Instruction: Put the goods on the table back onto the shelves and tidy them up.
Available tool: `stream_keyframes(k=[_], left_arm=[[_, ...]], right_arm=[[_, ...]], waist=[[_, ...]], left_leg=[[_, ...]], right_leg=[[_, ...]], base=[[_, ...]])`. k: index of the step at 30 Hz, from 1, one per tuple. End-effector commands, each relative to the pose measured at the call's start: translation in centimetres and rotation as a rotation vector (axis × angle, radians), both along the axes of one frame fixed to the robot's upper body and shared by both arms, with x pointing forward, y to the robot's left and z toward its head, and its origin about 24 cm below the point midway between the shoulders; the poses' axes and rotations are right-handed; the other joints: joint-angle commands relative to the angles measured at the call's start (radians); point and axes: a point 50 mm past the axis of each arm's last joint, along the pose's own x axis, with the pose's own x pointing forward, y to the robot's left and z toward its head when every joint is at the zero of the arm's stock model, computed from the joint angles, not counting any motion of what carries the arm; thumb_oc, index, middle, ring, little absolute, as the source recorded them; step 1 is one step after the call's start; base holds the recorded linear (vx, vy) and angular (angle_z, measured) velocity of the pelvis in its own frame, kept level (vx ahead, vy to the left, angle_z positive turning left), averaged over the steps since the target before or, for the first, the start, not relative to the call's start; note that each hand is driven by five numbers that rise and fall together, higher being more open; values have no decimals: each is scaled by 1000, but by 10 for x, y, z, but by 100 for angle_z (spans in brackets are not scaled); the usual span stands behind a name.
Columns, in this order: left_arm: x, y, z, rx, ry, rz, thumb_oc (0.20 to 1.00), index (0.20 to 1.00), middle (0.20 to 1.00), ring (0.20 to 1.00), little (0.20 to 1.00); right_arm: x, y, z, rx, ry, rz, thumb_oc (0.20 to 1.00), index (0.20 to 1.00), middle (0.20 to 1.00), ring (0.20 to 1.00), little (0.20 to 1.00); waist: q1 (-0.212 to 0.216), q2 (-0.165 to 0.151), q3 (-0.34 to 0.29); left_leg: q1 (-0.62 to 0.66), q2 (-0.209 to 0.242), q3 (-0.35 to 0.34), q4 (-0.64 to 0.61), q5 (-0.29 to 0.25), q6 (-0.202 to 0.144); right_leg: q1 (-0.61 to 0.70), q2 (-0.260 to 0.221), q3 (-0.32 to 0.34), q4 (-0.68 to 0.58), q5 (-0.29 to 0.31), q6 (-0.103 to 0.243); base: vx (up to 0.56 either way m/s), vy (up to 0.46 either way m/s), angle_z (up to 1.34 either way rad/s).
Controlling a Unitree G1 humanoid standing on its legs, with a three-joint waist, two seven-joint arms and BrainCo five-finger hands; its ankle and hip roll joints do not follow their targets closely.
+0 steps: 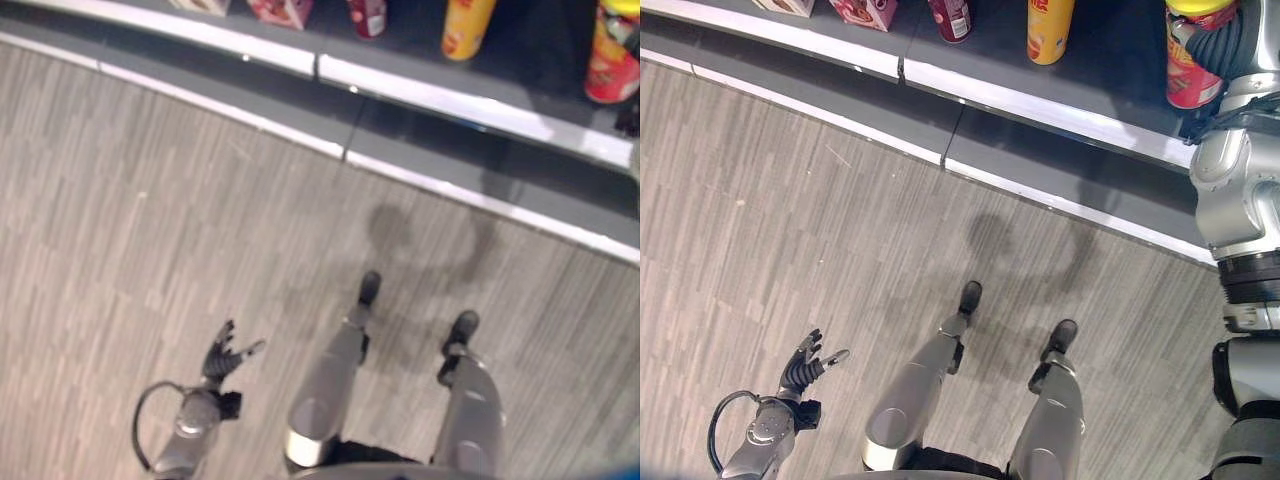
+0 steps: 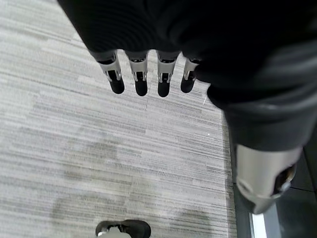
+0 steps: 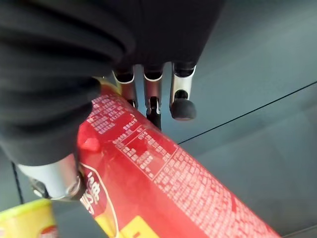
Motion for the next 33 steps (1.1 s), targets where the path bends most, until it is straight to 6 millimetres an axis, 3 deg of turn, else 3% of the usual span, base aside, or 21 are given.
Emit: stream_keyframes(k=[1,8,23,32,33], left_arm=[[-1,4,4,33,-6,-46,1000,1000,1000,1000,1000],[0,-7,3,4,-10,-80,1000,1000,1000,1000,1000],[5,-5,6,16,-26,-69,1000,1000,1000,1000,1000],[5,-6,6,15,-24,-69,1000,1000,1000,1000,1000],[5,-8,6,14,-26,-77,1000,1000,1000,1000,1000]], right_arm=[[-21,12,42,-132,-160,-1,200,200,200,200,200],[-15,18,44,-178,-98,5,200,200,200,200,200],[-12,16,38,-74,-119,57,200,200,200,200,200],[-8,19,40,31,-194,94,200,200,200,200,200],[-8,18,41,59,-222,90,200,200,200,200,200]], waist=[[-15,-11,-38],[-32,20,-56],[-44,-1,-57],[-34,32,-56],[-31,49,-59]], left_leg=[[-53,64,13,121,-153,-78],[-39,70,32,106,-149,-79],[-33,70,31,100,-153,-78],[-38,63,35,99,-155,-73],[-38,57,36,95,-155,-71]], right_leg=[[10,-57,65,-175,123,67],[11,-57,69,-189,129,73],[26,-55,68,-192,124,71],[16,-62,75,-189,123,72],[13,-65,76,-189,123,74]], base=[[17,13,-7],[16,11,-7],[3,-4,1],[0,0,0],[0,0,0]])
